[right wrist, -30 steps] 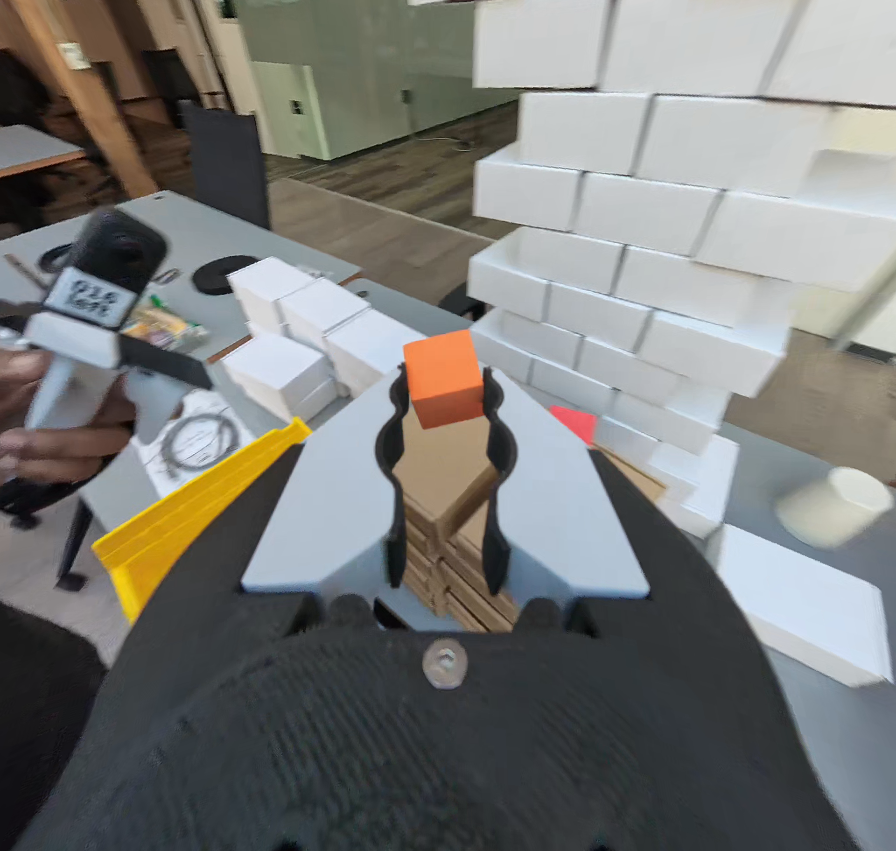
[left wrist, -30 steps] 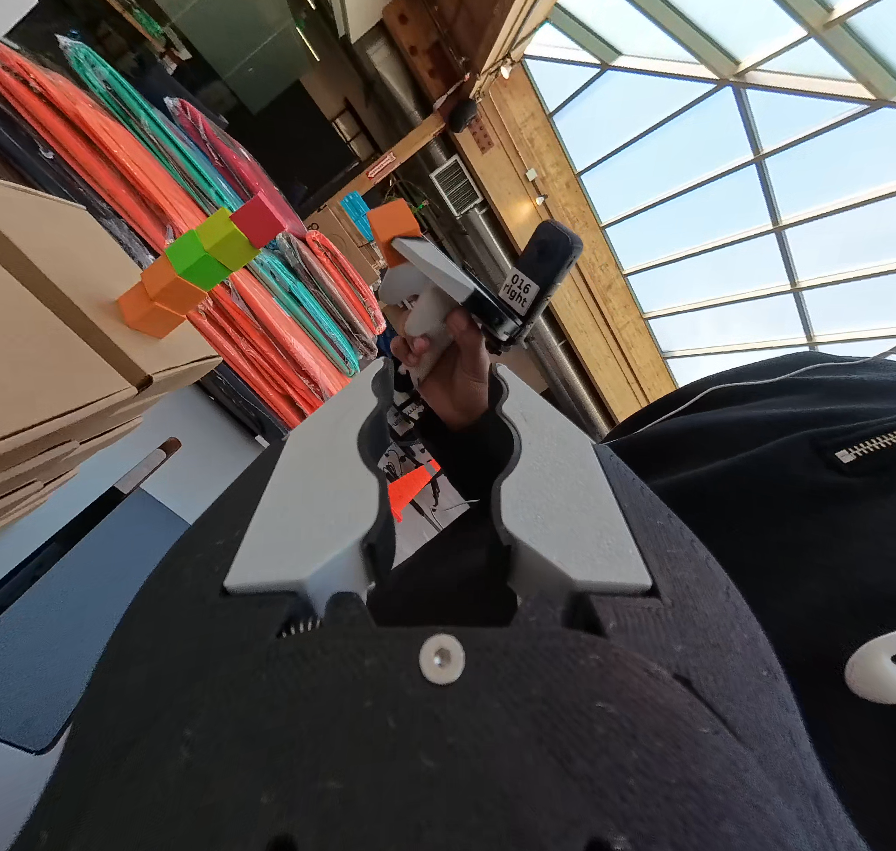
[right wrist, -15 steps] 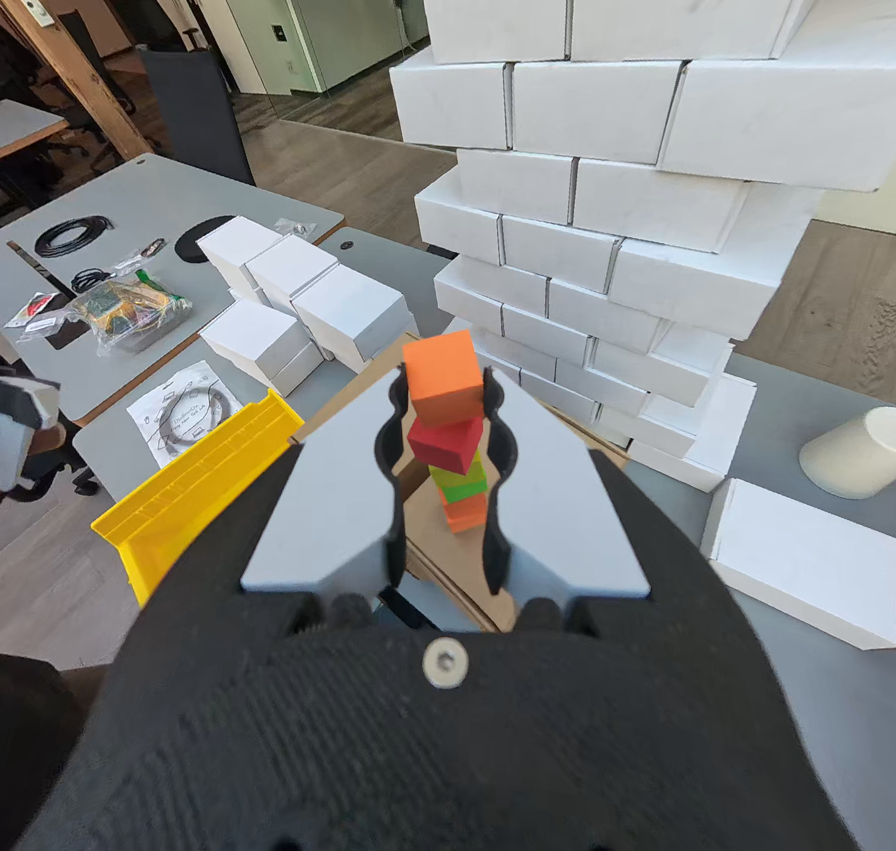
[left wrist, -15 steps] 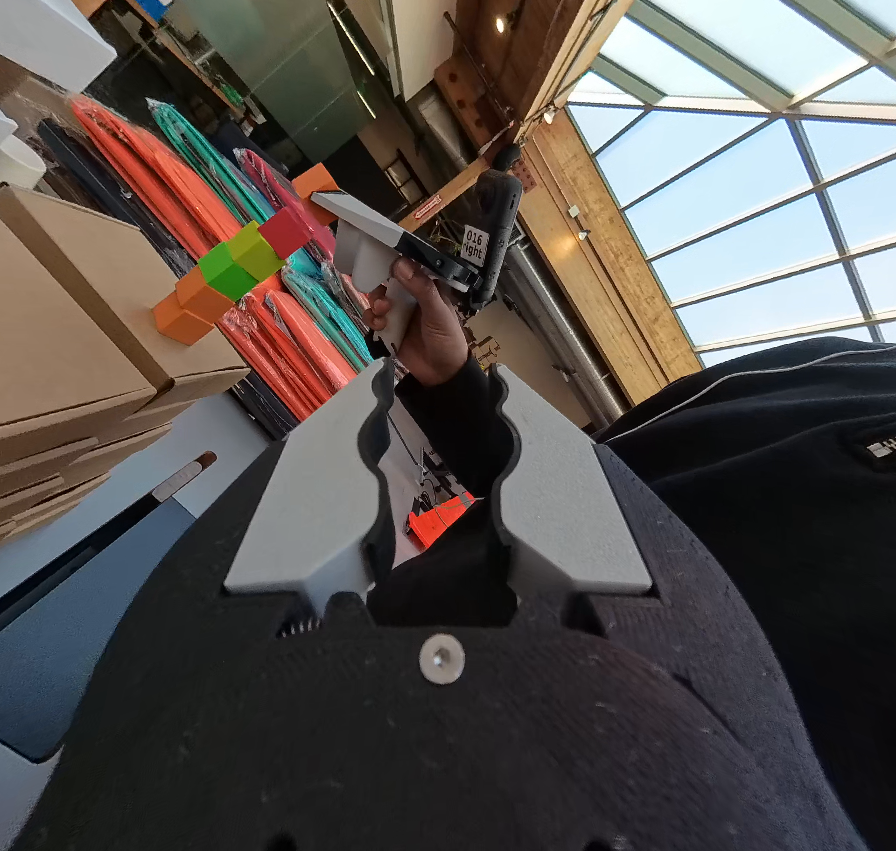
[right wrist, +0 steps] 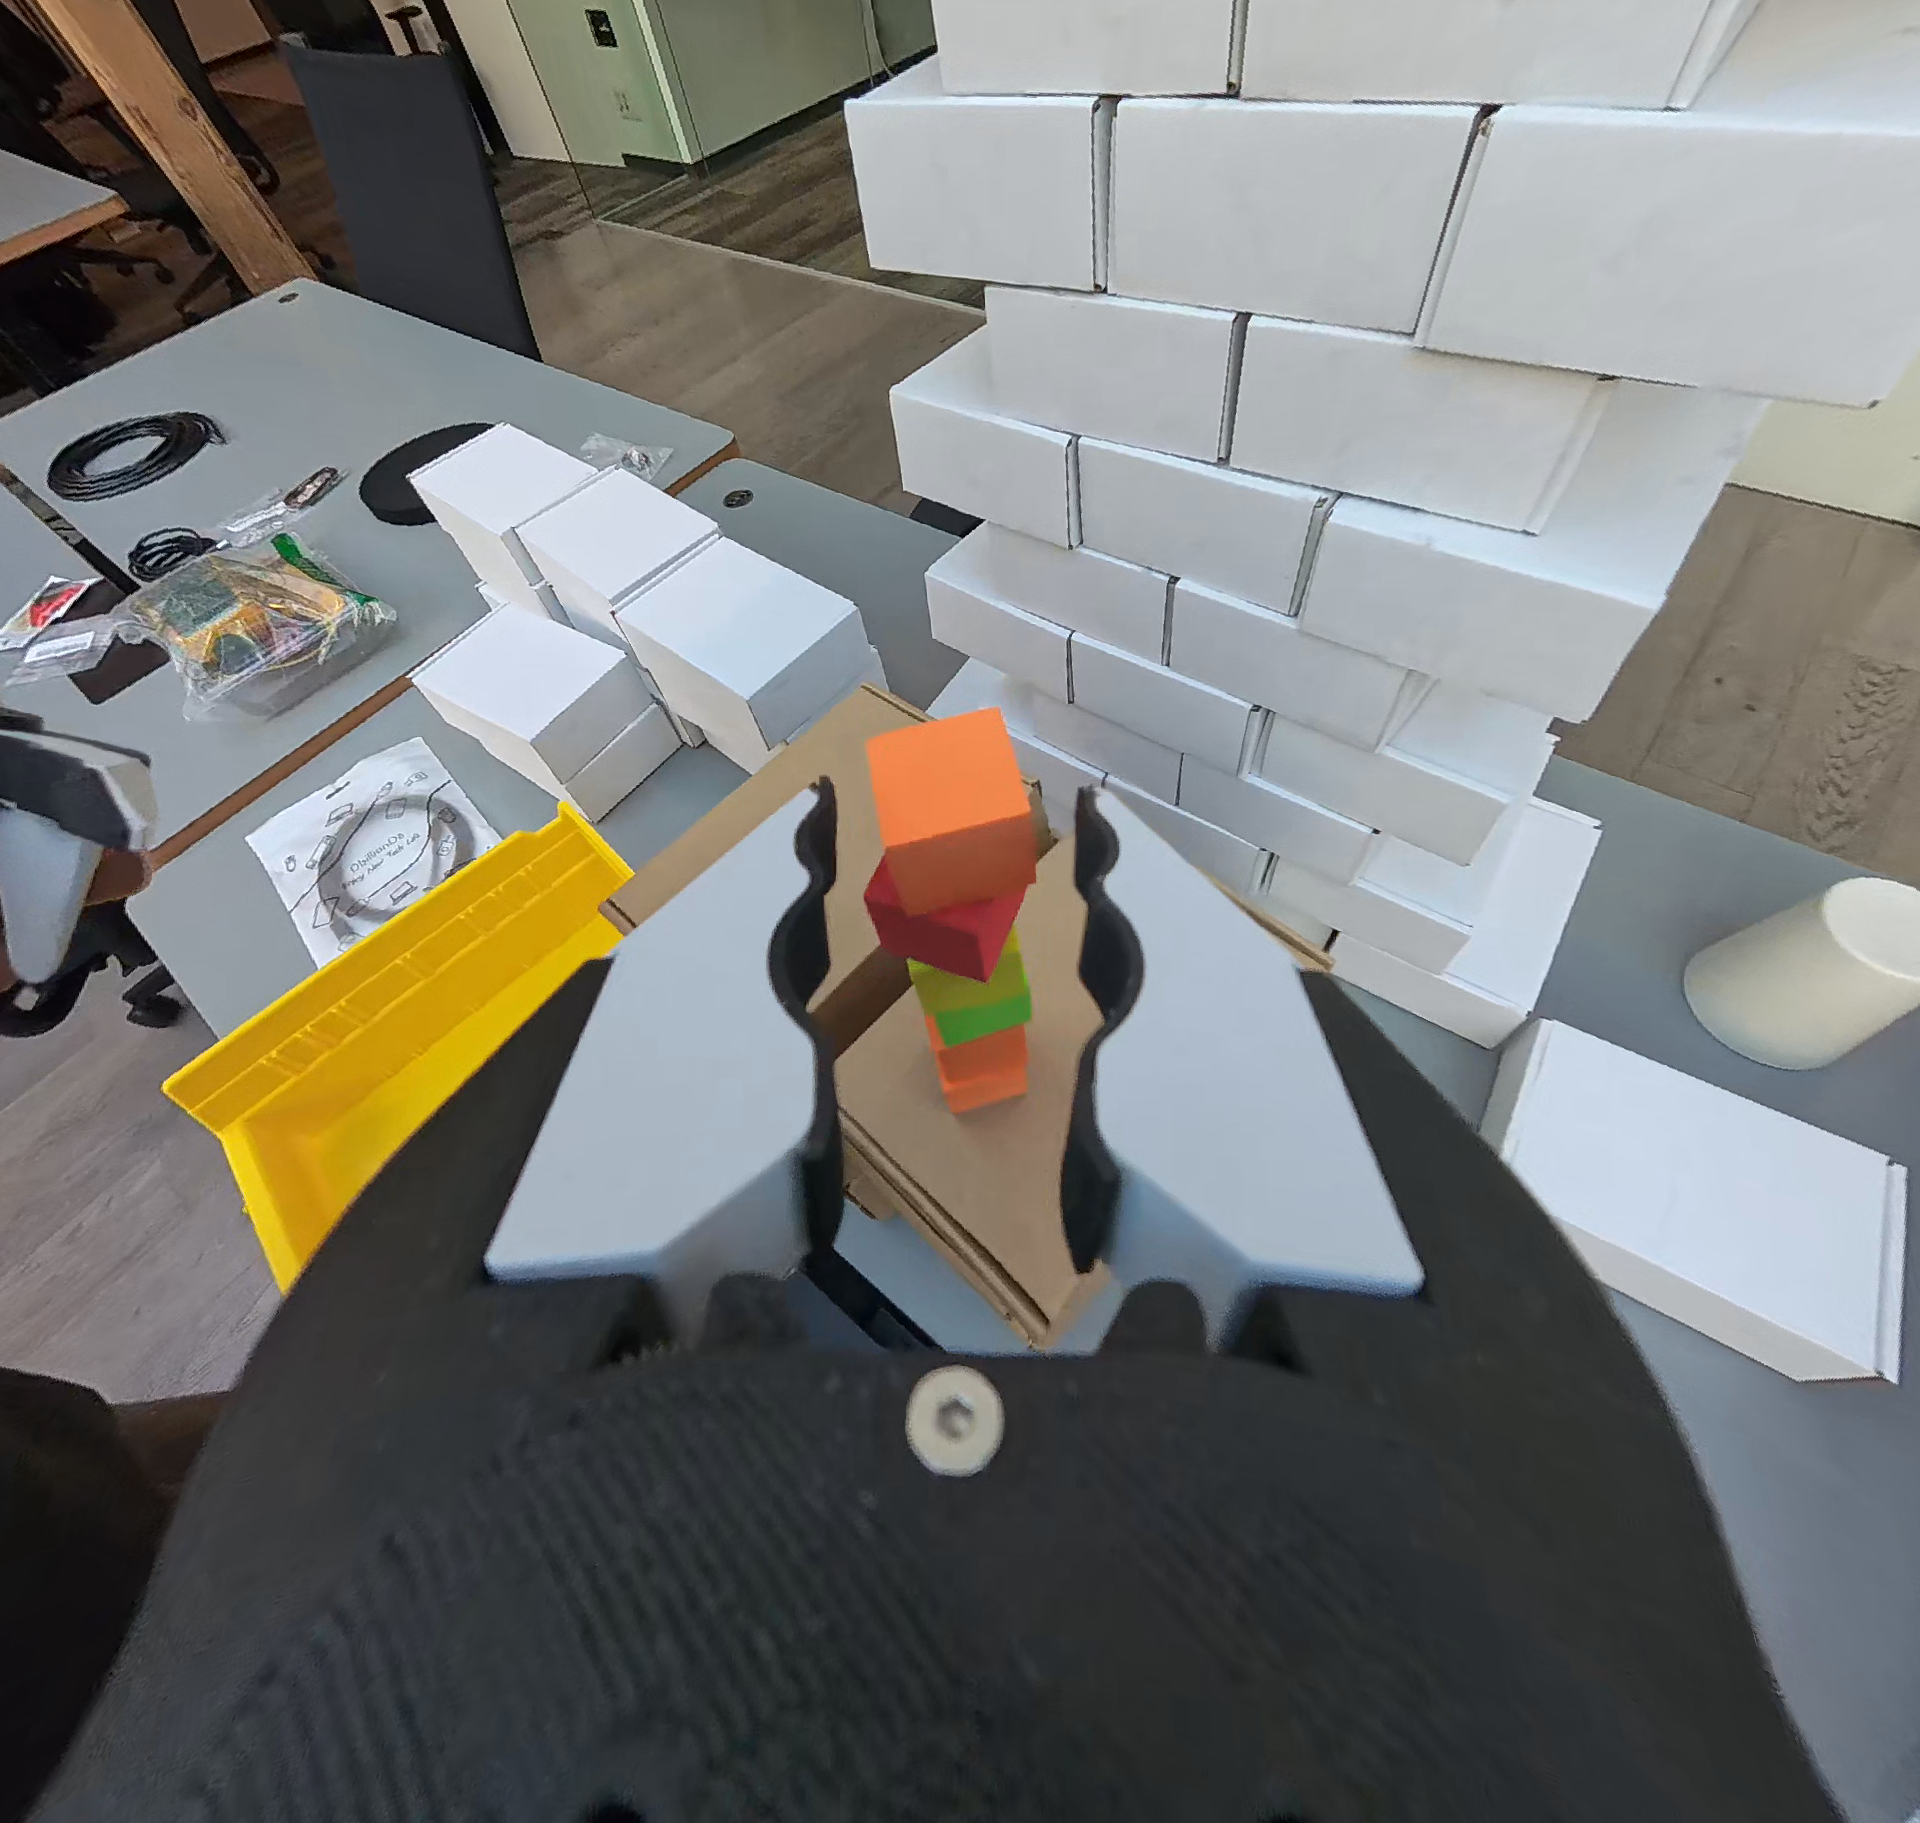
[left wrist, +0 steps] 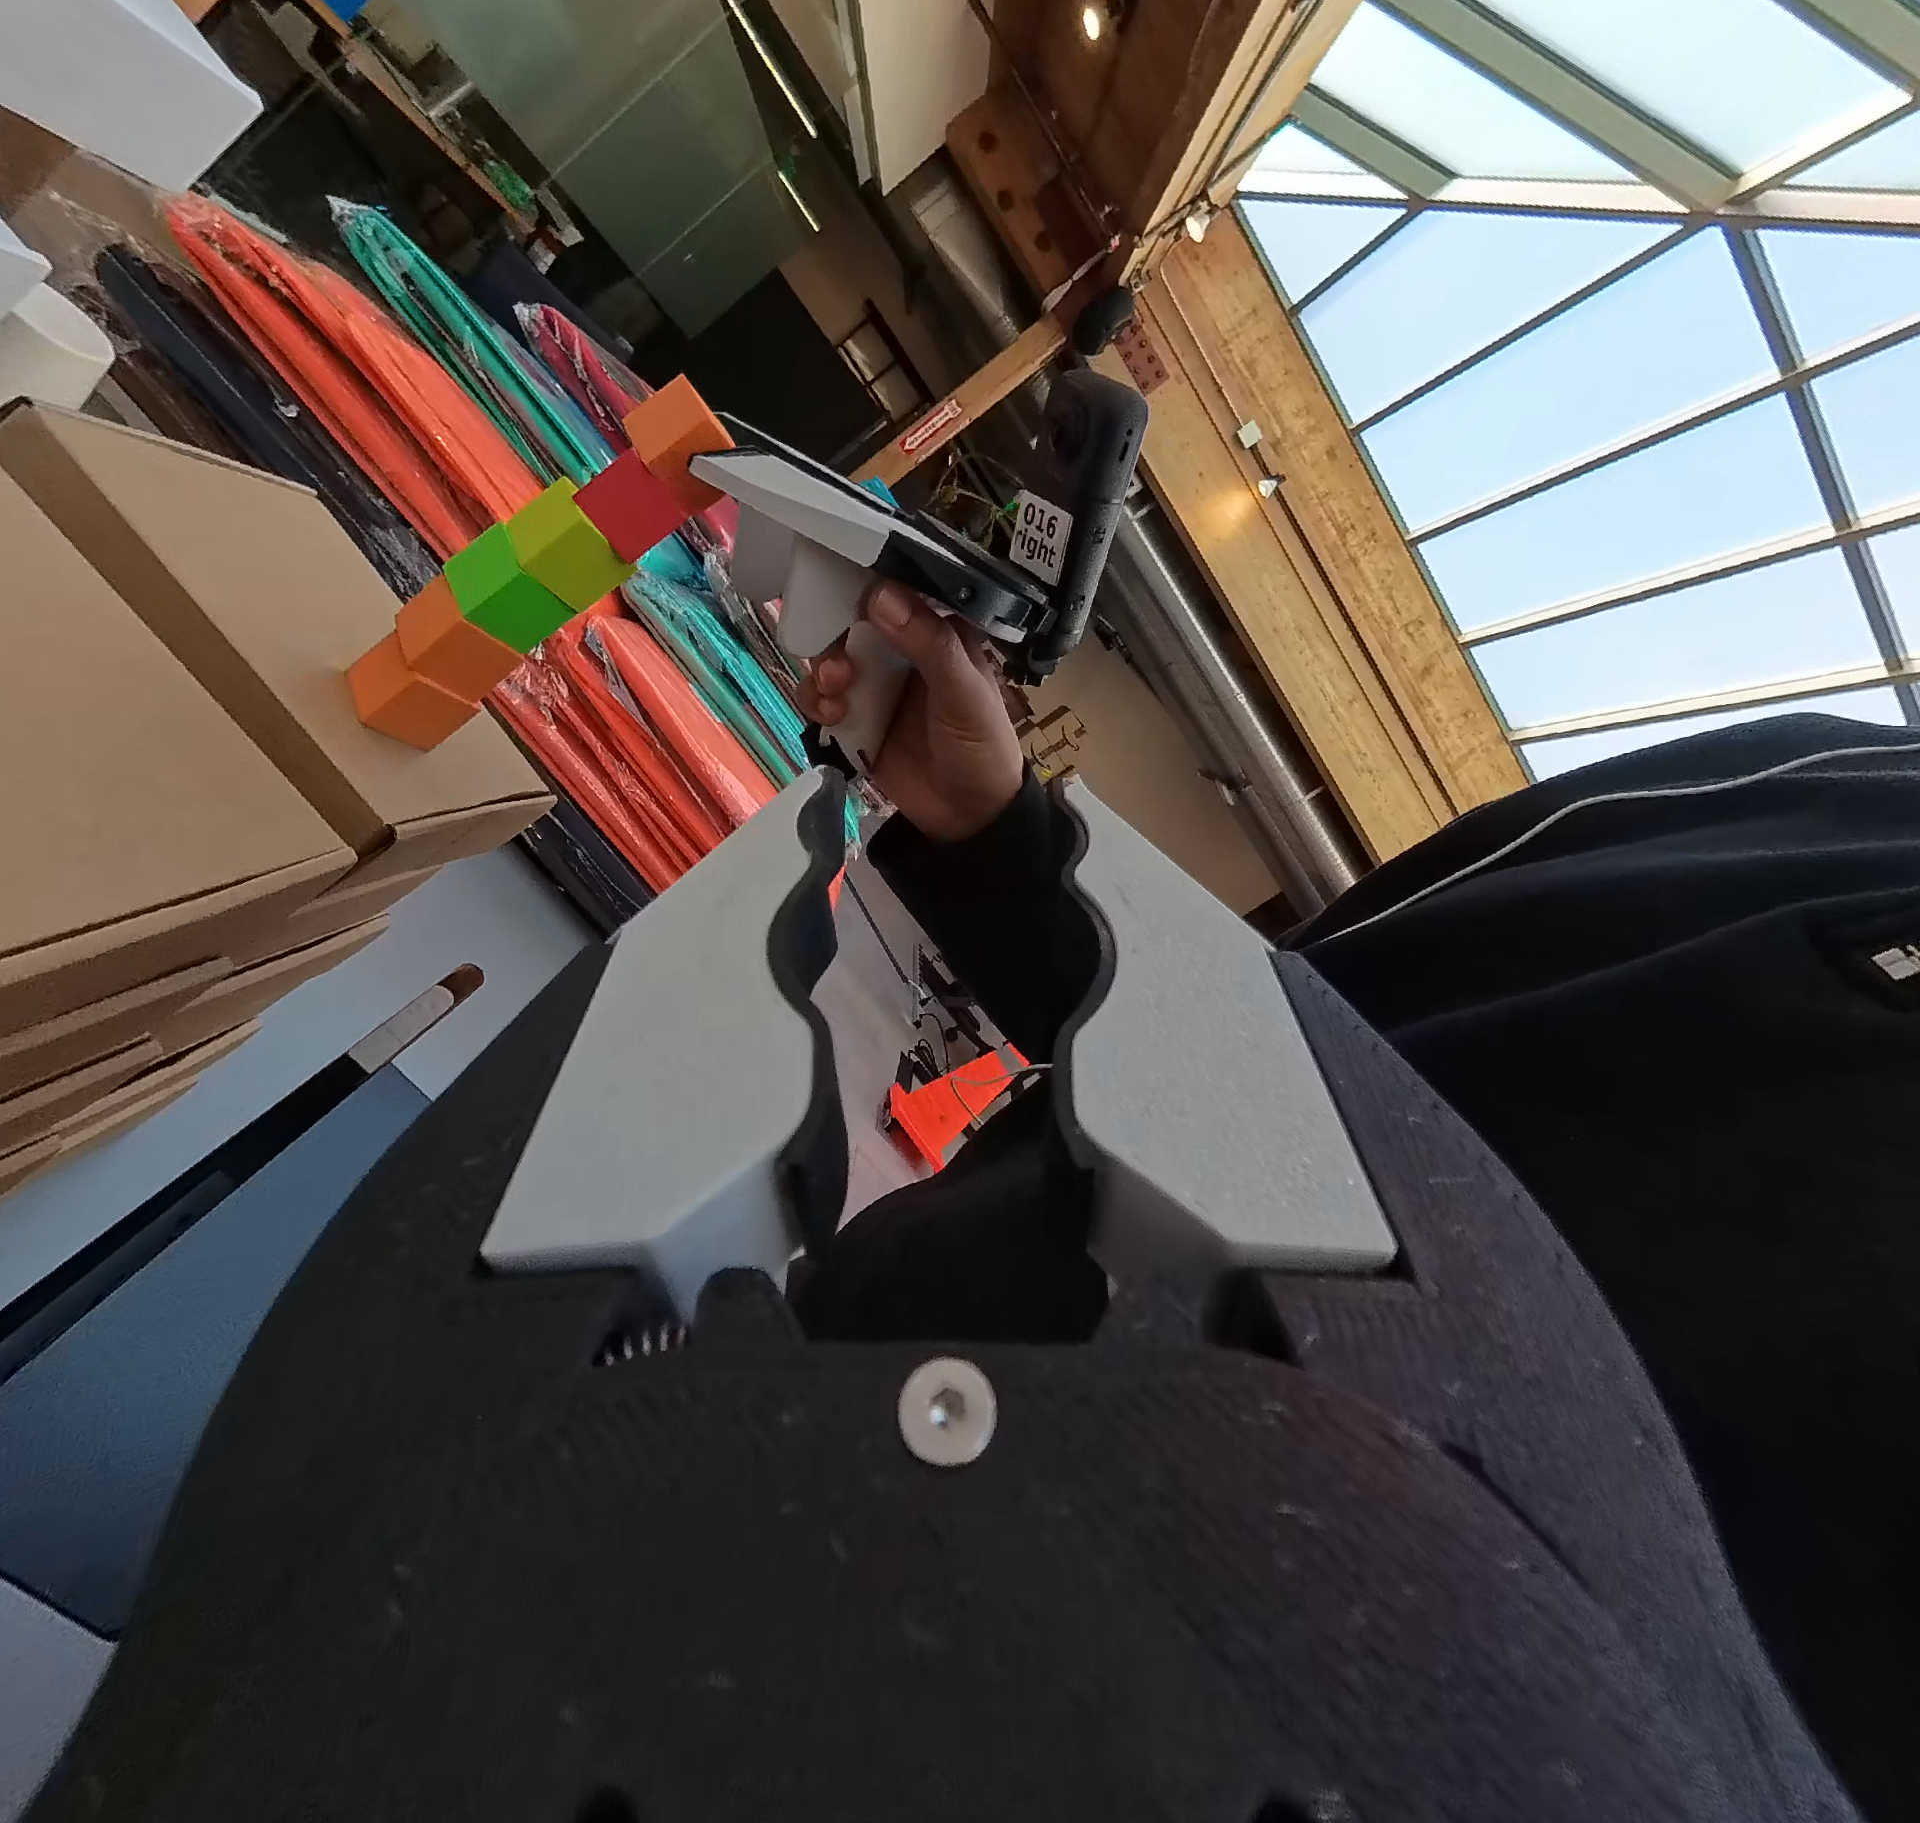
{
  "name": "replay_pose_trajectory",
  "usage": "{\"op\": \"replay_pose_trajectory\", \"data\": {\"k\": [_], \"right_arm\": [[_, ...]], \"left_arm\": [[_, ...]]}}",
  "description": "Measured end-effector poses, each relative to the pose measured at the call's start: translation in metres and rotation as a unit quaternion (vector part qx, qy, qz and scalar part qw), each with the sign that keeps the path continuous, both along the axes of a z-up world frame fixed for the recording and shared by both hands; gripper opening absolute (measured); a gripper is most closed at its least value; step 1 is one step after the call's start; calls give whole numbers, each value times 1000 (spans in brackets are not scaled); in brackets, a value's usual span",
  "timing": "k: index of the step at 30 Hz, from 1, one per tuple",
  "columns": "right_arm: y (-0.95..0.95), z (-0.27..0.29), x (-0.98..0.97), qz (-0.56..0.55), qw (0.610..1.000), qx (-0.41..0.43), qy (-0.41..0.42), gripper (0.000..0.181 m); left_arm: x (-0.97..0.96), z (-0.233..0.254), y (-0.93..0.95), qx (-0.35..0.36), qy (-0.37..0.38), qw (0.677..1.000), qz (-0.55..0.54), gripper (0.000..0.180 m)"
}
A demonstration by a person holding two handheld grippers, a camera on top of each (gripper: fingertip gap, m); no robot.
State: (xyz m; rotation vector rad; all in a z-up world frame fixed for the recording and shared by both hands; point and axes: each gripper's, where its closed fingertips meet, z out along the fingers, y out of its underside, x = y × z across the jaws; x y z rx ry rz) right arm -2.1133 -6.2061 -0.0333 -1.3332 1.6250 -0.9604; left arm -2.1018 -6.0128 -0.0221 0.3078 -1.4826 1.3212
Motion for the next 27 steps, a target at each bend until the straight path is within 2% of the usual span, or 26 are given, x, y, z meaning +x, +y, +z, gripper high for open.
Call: {"op": "replay_pose_trajectory", "data": {"k": [6,11,16,18,23,27], "right_arm": [[-13,5,-22,-50,998,-12,-25,61],[-25,4,-59,-126,988,-63,-63,30],[-5,-35,-64,-148,984,-102,-15,18],[5,-53,-55,-150,982,-113,17,0],[44,-95,-13,-84,992,-71,67,0],[49,-108,10,-67,991,-78,83,0]], "left_arm": [[-1,-2,-4,5,-2,1000,-8,35],[-1,-5,-7,10,-6,1000,-14,35],[-3,-5,-11,10,-4,1000,-24,34],[-5,-4,-13,9,-5,999,-30,34],[-10,-3,-16,8,-10,999,-45,34],[-11,-2,-14,9,-14,999,-48,34]]}}
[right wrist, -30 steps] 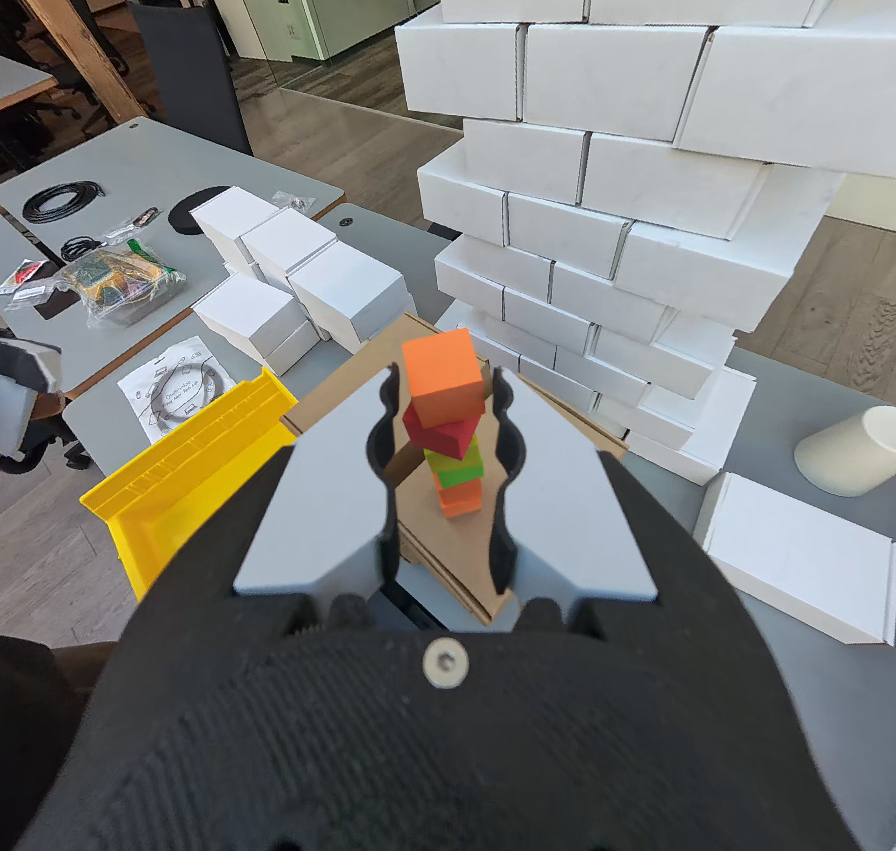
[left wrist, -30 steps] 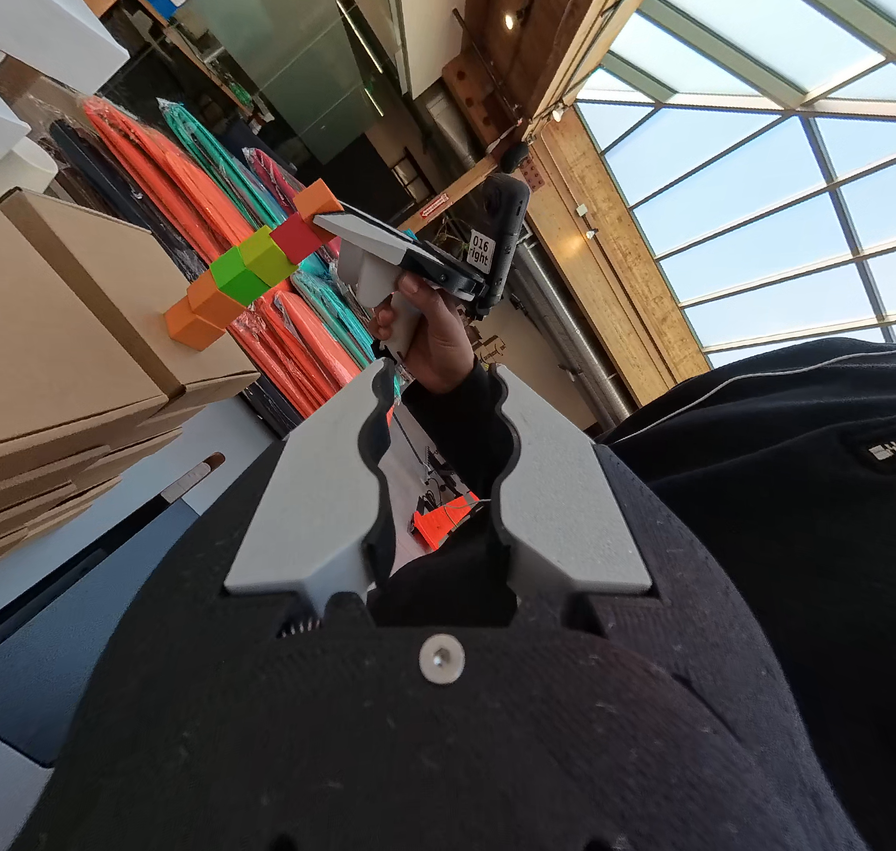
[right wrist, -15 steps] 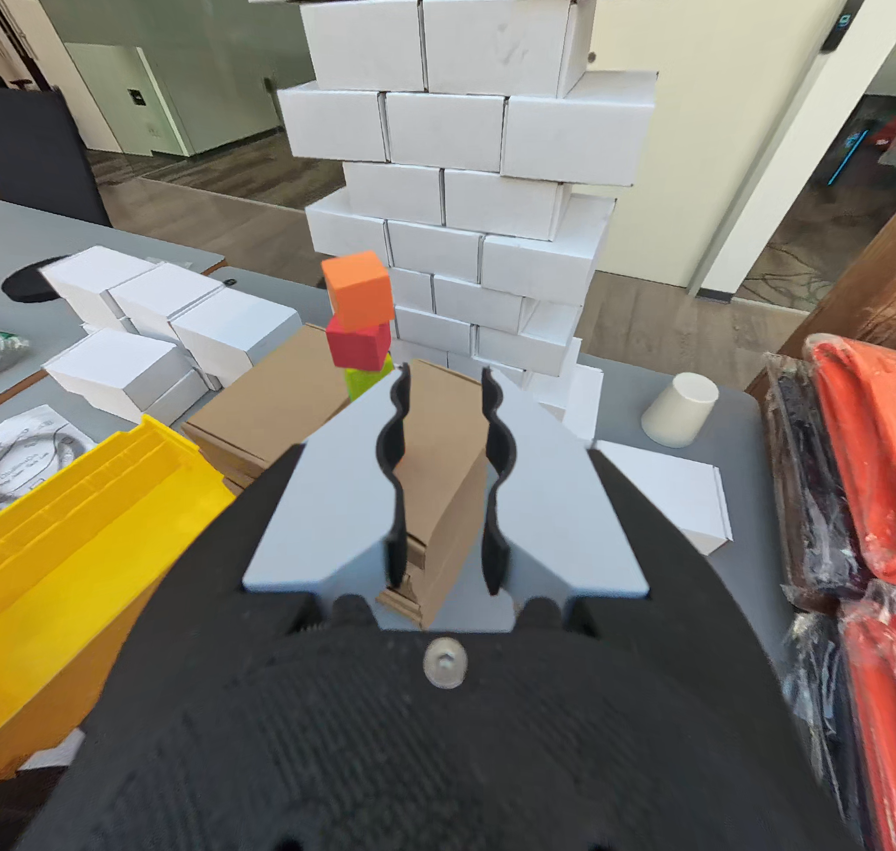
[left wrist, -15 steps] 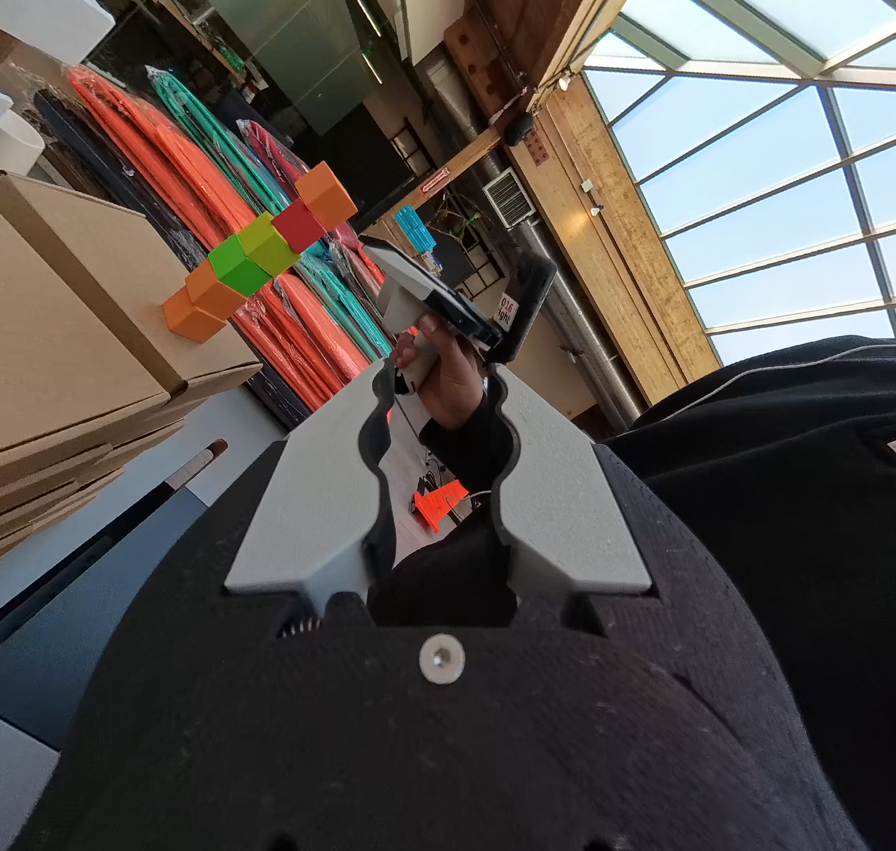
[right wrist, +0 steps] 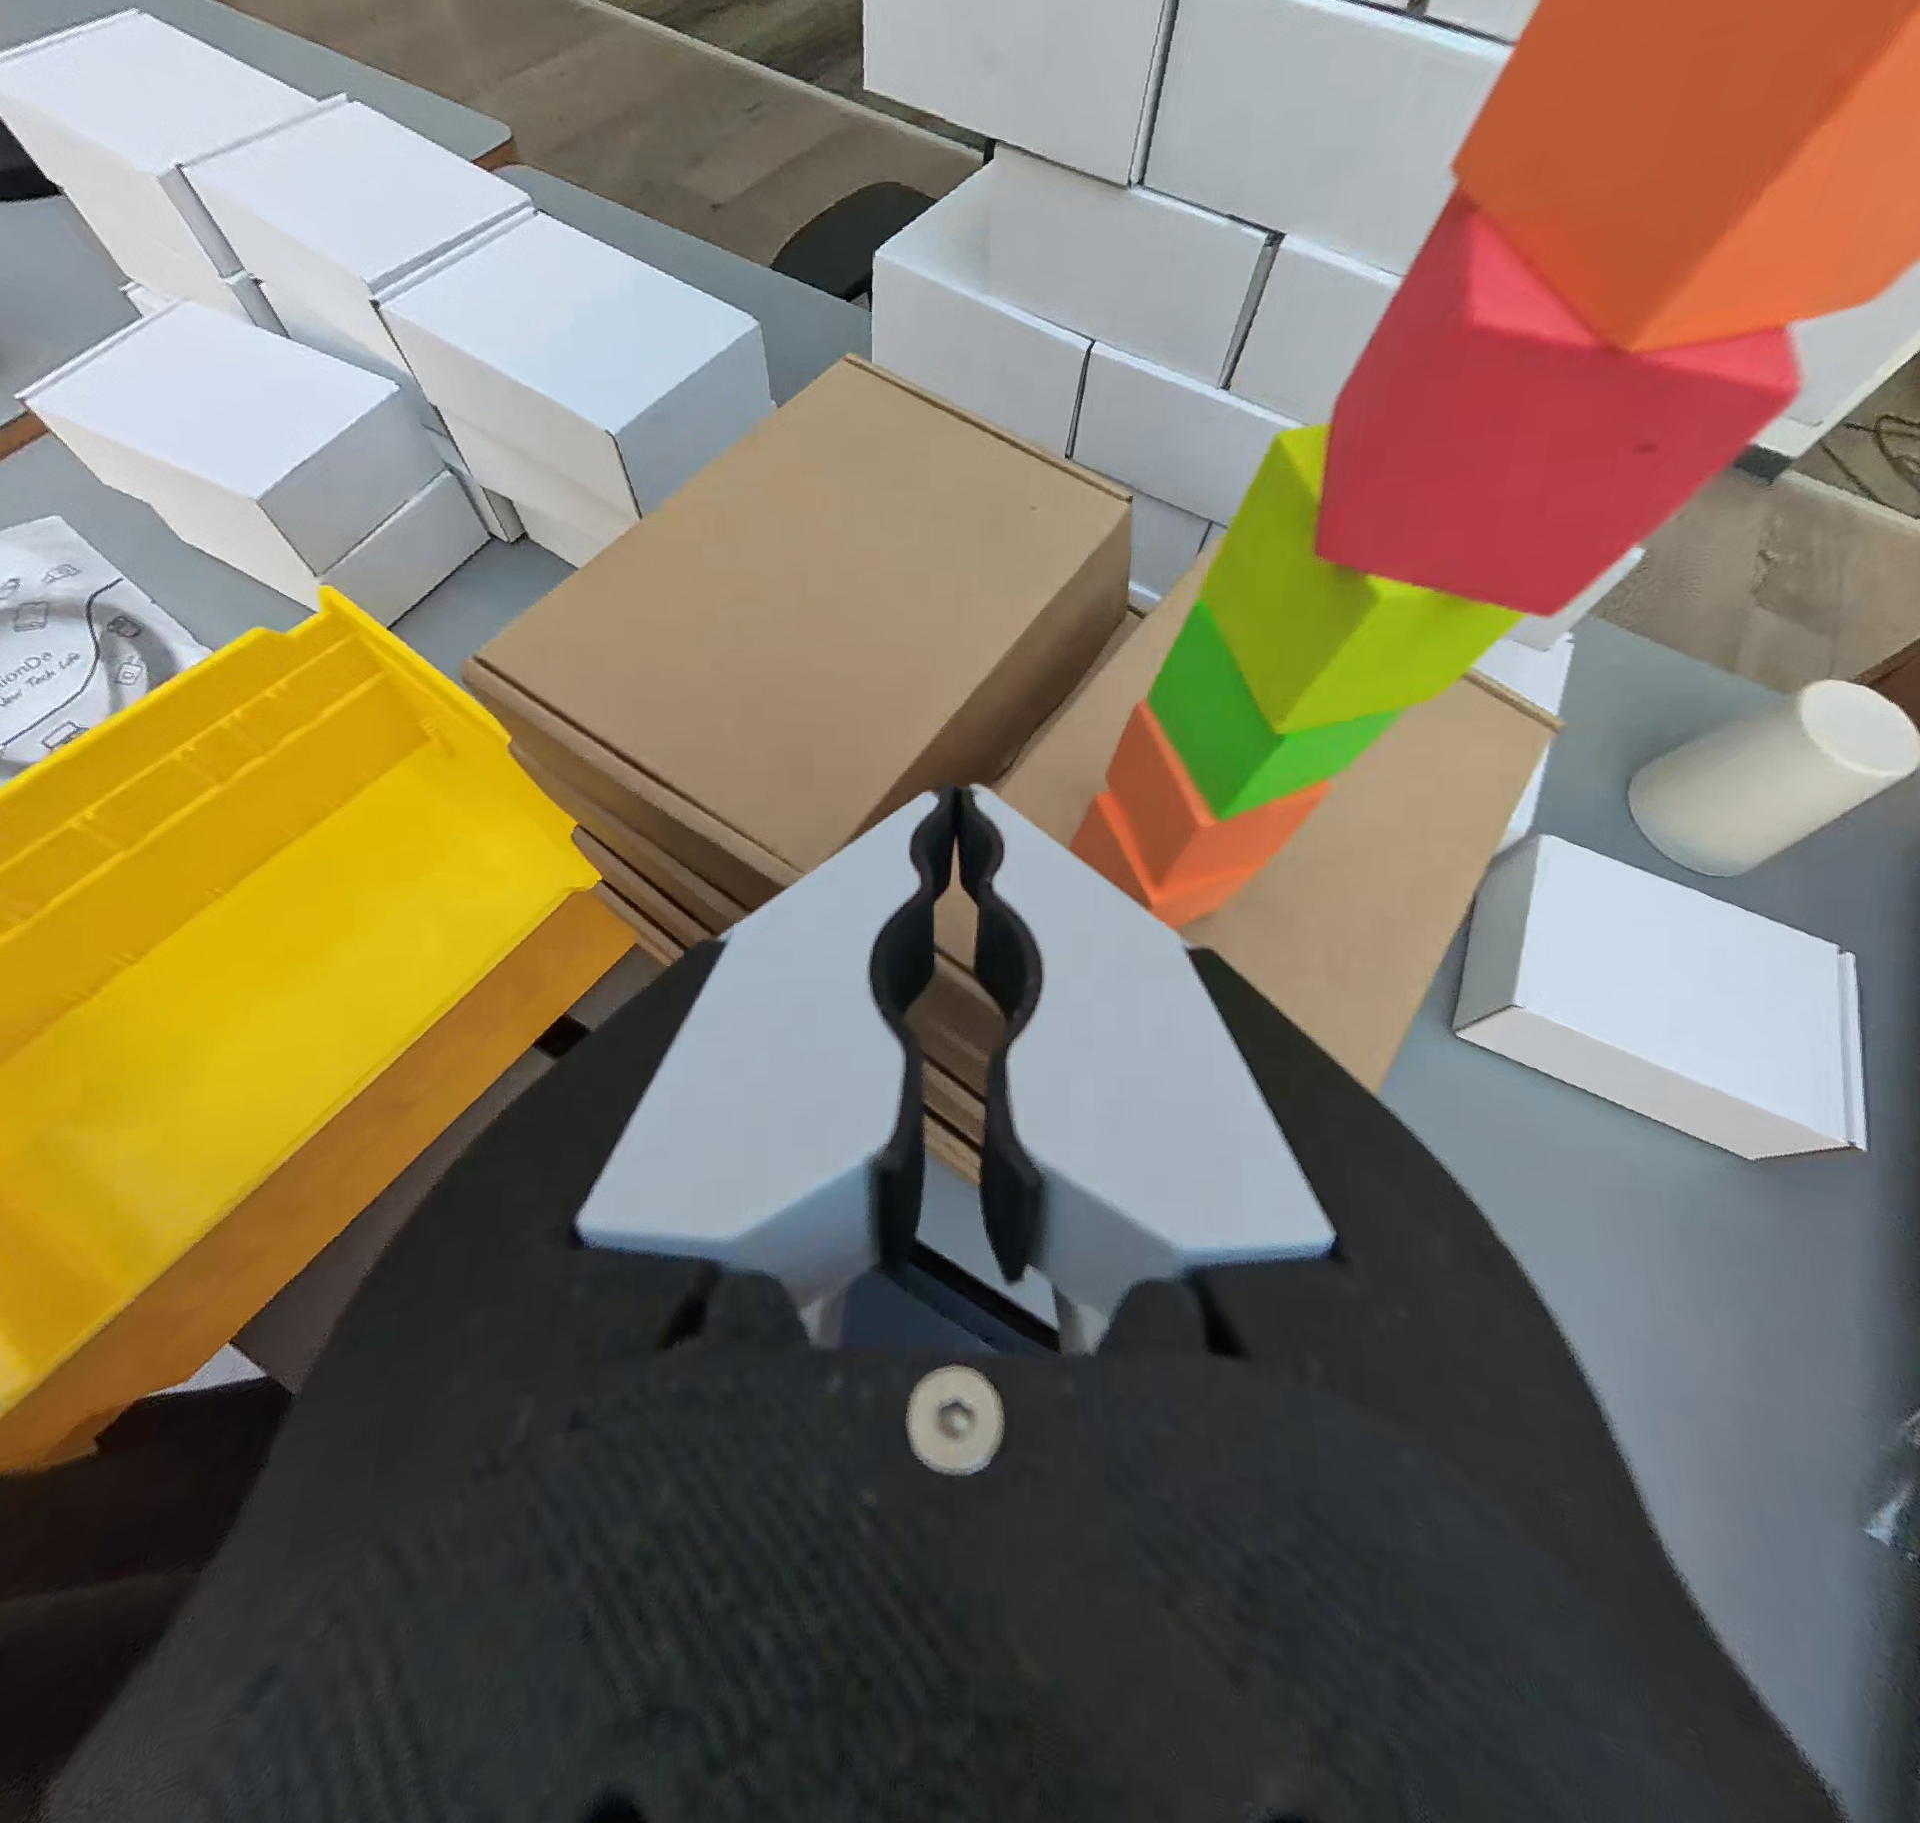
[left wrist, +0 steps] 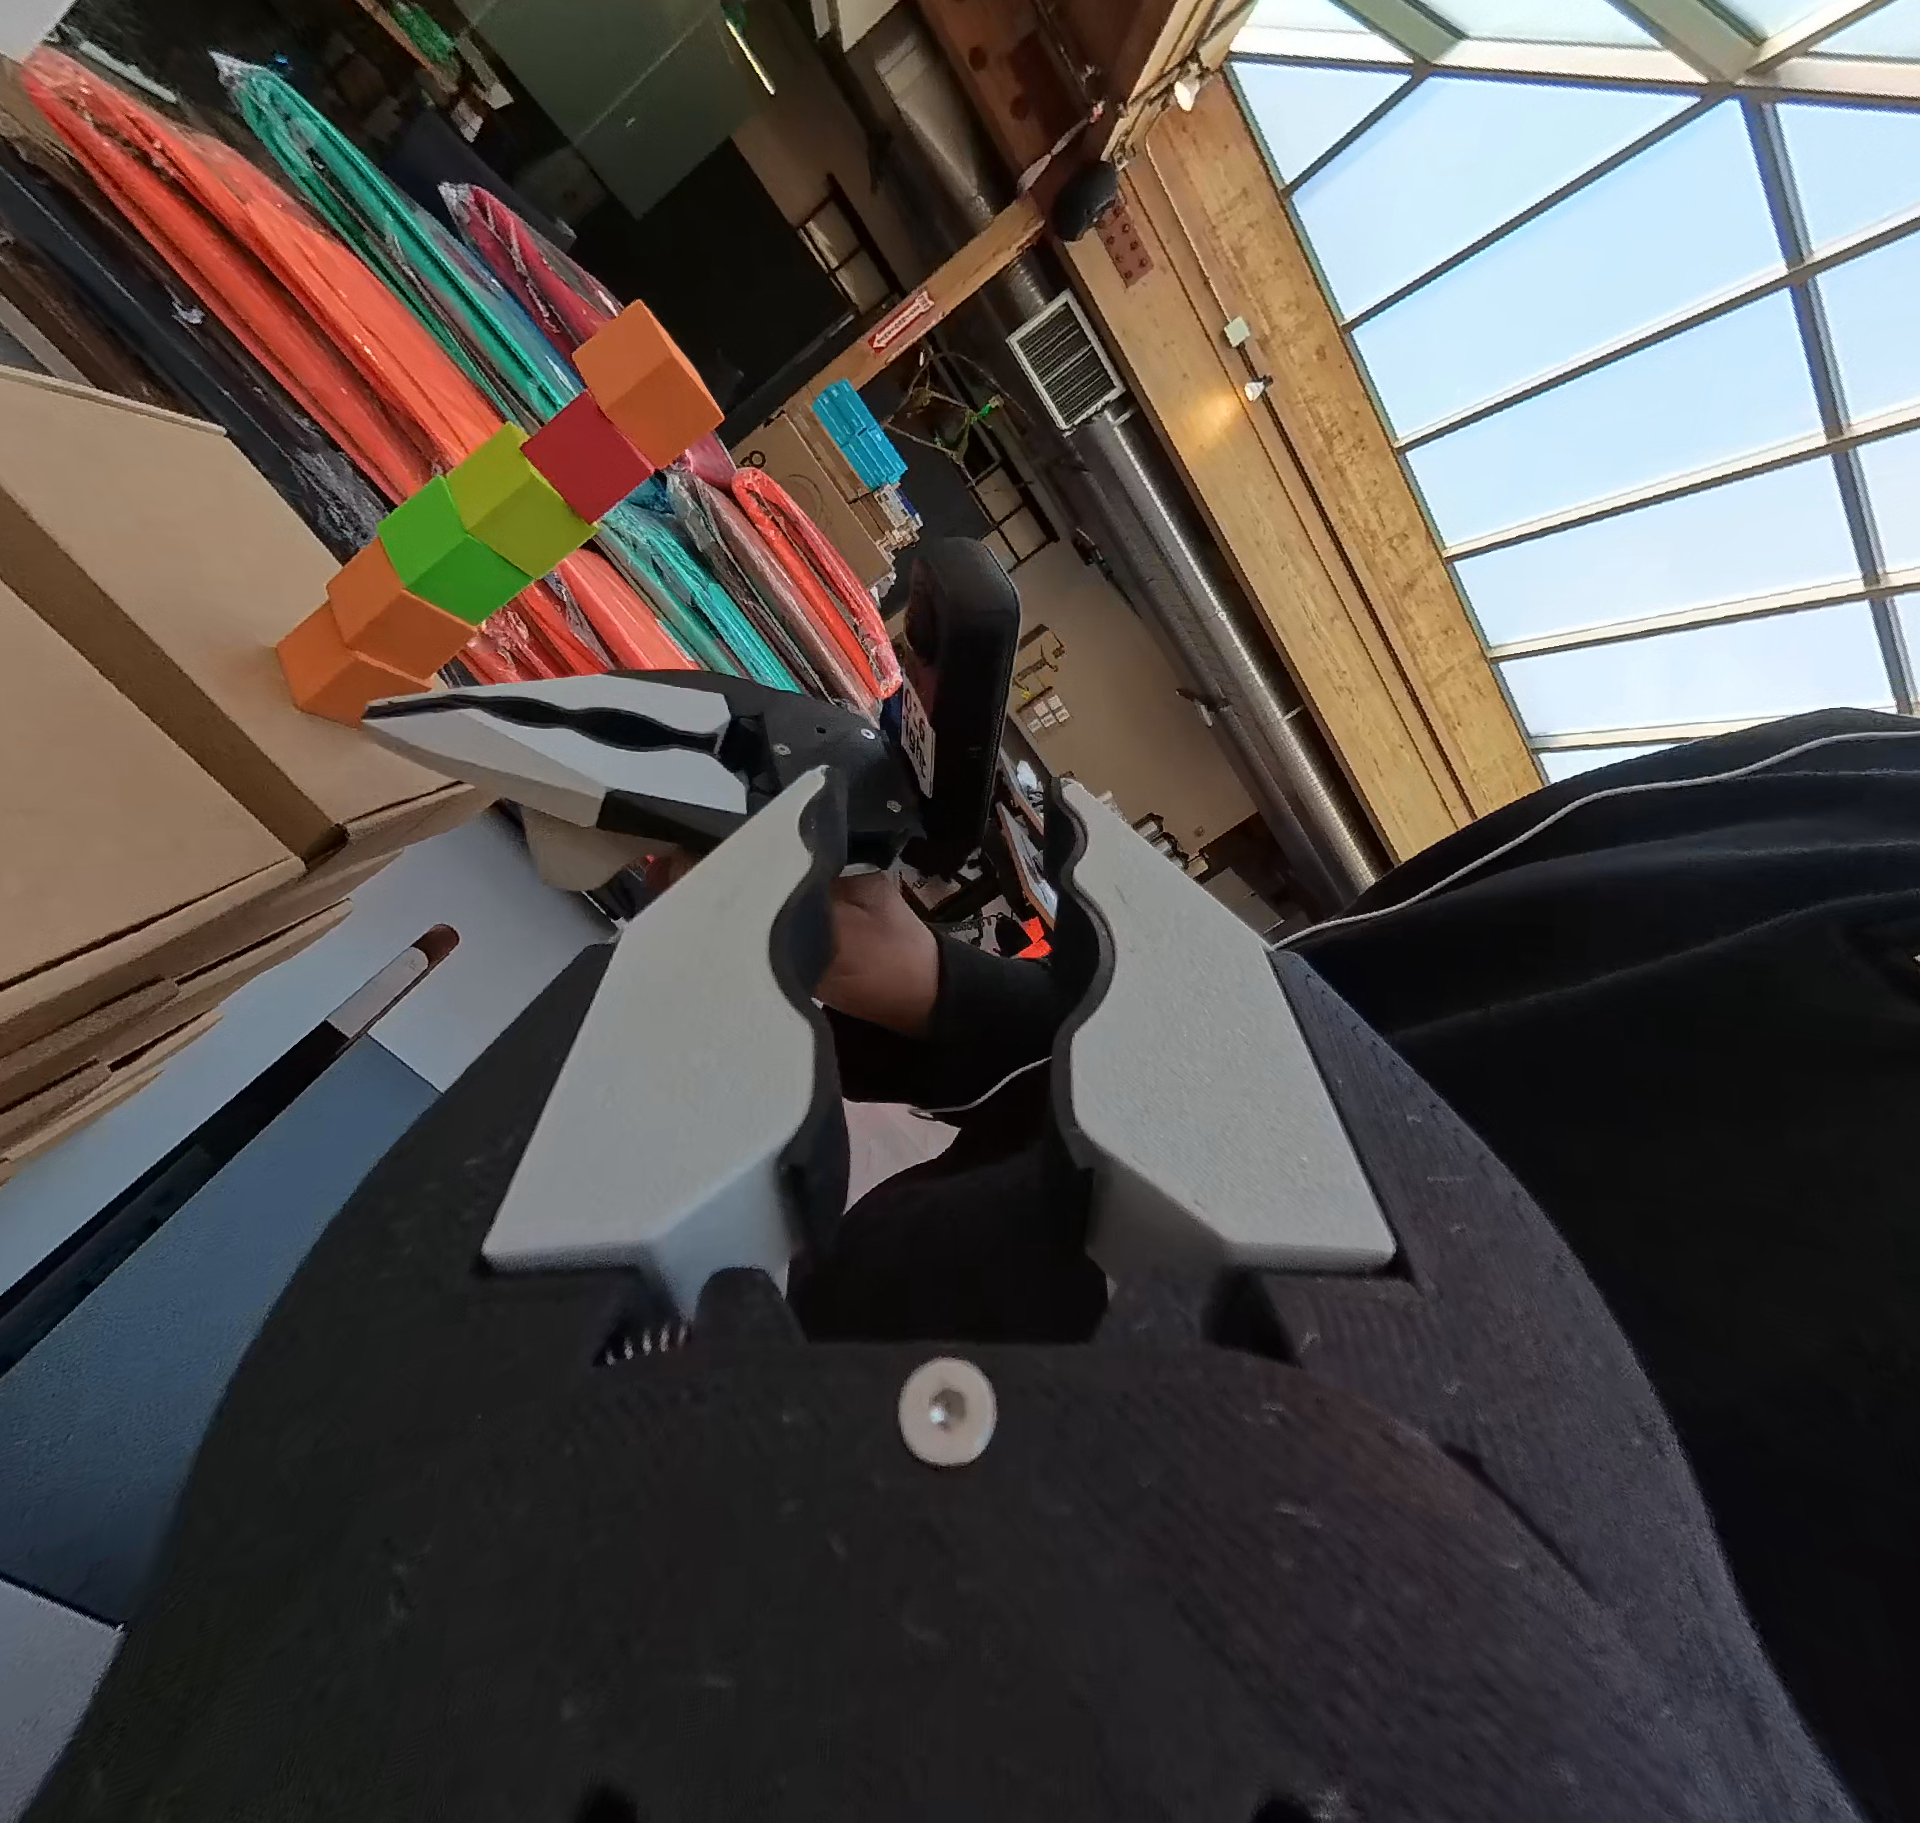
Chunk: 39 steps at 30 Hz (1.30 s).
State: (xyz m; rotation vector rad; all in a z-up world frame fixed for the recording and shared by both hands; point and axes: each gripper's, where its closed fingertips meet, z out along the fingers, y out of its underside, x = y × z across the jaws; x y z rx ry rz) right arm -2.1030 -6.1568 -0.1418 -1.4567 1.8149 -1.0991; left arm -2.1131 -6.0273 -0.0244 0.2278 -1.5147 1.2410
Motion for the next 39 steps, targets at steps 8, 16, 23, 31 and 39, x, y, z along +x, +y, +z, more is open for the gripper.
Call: {"op": "replay_pose_trajectory", "data": {"k": [8,16,23,31,39], "right_arm": [[-84,3,-36,-179,982,48,-37,0],[-122,-35,-143,-311,938,150,-22,0],[-91,-66,-208,-348,916,202,-9,3],[-52,-78,-247,-361,900,244,-4,7],[26,-76,-288,-358,893,272,7,9]], "left_arm": [[5,-1,6,3,2,1000,14,34],[6,-3,7,4,9,1000,14,34],[5,-8,6,11,15,1000,8,32],[12,-21,14,31,16,999,4,32],[4,-52,30,68,29,995,-65,32]]}}
